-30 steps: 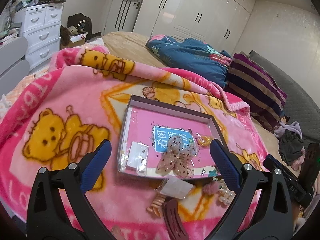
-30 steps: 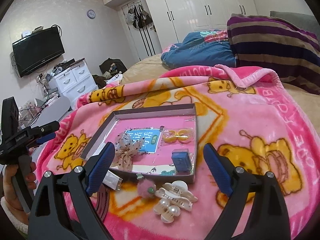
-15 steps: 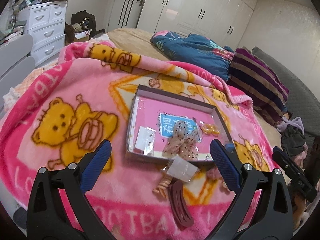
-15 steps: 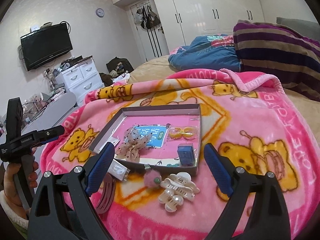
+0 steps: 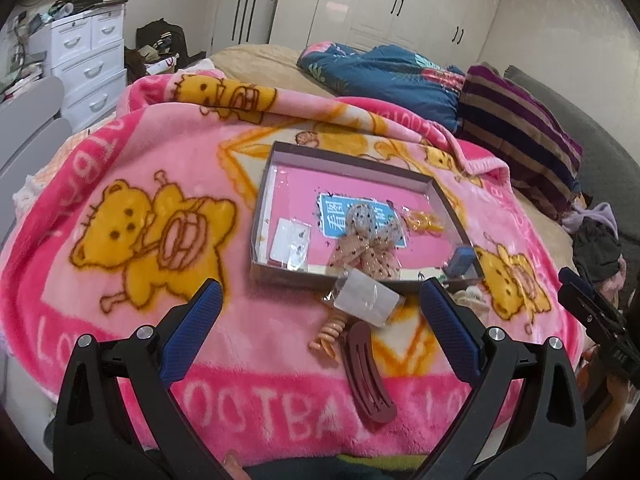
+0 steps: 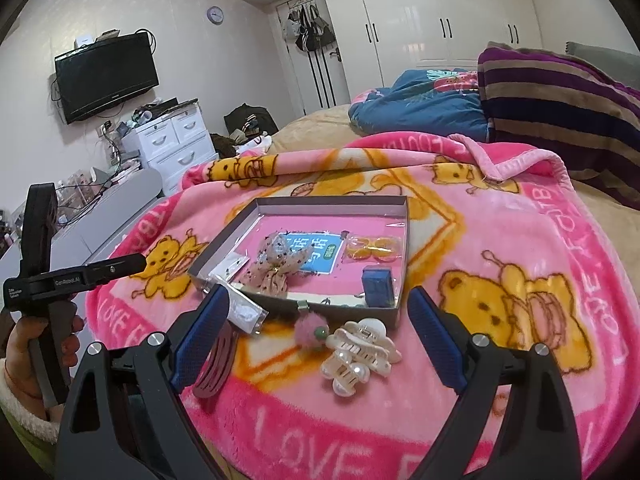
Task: Organize jewelry
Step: 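Withdraw both tools from the box toward the remaining jewelry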
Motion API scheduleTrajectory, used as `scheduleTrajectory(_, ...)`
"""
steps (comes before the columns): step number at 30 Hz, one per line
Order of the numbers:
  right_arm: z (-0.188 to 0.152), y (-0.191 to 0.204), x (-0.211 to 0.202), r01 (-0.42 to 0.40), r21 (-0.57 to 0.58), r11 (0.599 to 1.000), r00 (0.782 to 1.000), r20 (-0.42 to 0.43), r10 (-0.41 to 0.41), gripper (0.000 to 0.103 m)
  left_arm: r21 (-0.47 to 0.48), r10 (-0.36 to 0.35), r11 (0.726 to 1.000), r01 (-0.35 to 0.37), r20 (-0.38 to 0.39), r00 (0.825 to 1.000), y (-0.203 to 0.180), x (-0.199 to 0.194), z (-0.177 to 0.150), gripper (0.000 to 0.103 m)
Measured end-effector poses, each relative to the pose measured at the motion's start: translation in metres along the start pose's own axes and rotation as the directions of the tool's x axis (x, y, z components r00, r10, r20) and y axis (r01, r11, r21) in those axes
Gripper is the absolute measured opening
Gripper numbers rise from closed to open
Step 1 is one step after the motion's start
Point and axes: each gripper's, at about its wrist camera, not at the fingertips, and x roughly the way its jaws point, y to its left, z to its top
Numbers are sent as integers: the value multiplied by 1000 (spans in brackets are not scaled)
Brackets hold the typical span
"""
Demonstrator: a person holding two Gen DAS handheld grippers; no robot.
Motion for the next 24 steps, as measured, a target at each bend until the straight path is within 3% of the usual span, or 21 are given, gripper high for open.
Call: scheduleTrajectory(24, -35, 18, 14, -35, -137, 990, 995, -102, 21, 90, 68, 31, 997, -23, -116, 993, -11, 23, -32, 92)
